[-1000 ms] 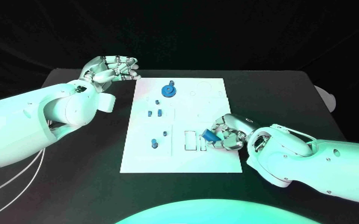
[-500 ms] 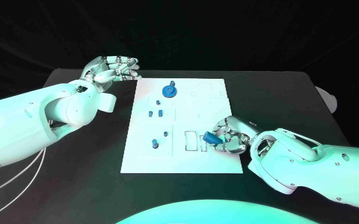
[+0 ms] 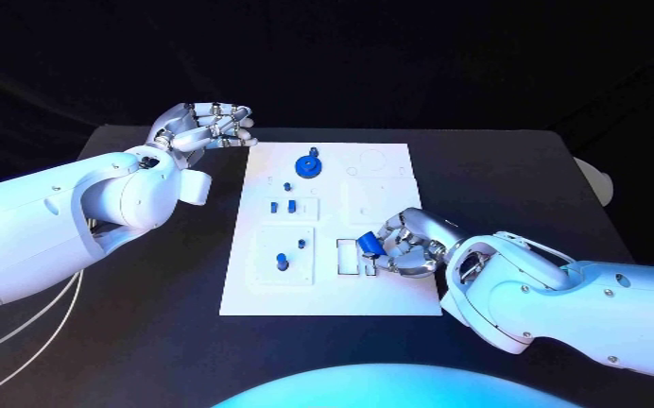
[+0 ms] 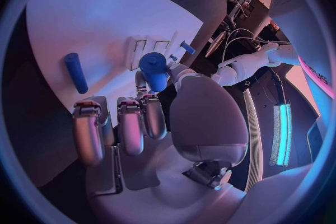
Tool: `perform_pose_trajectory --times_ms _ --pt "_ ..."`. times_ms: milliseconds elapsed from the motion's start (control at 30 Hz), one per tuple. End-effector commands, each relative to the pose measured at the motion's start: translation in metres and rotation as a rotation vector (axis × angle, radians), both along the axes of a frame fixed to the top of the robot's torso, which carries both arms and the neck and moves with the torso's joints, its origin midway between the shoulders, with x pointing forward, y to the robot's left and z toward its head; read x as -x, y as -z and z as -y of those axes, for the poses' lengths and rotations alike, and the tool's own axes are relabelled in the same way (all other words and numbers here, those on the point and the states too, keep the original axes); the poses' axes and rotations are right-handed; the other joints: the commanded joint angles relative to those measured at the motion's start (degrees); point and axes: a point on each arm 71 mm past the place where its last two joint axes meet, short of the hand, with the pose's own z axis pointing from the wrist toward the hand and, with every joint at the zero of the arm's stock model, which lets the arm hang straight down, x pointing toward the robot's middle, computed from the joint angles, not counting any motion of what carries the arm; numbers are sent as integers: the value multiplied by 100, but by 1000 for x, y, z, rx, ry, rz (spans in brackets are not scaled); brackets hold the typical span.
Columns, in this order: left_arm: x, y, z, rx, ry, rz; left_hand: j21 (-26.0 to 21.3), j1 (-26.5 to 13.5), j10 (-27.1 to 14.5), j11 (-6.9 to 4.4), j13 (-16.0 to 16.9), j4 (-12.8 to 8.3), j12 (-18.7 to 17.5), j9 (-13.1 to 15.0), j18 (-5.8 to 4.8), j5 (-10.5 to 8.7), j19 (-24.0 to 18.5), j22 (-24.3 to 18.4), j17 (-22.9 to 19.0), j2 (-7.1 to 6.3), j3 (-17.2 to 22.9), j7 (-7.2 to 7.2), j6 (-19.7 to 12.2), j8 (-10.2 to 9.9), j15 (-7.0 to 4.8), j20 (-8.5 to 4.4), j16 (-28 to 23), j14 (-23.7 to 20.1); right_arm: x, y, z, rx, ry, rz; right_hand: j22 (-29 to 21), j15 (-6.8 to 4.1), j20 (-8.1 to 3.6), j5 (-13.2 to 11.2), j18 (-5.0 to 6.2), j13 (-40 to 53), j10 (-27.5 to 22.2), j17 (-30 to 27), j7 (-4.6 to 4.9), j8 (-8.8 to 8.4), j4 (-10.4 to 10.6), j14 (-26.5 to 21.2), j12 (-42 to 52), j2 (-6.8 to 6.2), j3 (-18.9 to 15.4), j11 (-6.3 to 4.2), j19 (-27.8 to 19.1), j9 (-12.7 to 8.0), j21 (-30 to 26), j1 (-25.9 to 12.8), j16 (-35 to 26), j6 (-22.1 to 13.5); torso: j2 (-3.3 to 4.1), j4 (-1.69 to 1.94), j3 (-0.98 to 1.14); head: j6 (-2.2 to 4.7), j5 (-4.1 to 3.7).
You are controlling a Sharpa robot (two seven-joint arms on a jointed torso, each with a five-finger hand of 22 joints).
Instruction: Assemble the parts on the task board
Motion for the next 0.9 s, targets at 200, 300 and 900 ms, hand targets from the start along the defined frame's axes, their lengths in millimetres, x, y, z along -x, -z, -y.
perform_pose_trajectory --times_ms 200,300,900 --pt "0 -1 4 13 22 1 -39 -45 -42 -14 6 10 36 10 71 -2 14 -5 9 7 31 -3 -23 35 -7 35 -23 -25 -1 12 -18 76 -105 -98 1509 -44 -48 442 -37 777 102 1363 -424 254 -6 556 -38 2 -116 -60 620 26 20 -428 26 500 6 10 7 -12 10" --pt "0 -1 4 13 24 0 -42 -41 -45 -14 7 7 37 10 70 -1 14 -7 10 9 38 -4 -24 37 -7 36 -24 -27 -2 13 -22 80 -111 -96 1509 -47 -51 442 -37 777 103 1363 -429 266 -7 556 -40 7 -131 -65 620 31 20 -470 26 513 7 10 3 -16 8" --pt "1 -1 4 14 29 -2 -47 -40 -49 -14 8 5 39 10 69 -1 12 -11 11 11 44 -3 -28 39 -7 37 -25 -30 -9 13 -30 108 -101 -43 1509 -81 -82 -117 -37 768 103 1369 -476 375 -3 557 -77 -13 -467 -103 620 77 20 -1090 27 552 8 -4 8 -17 50"
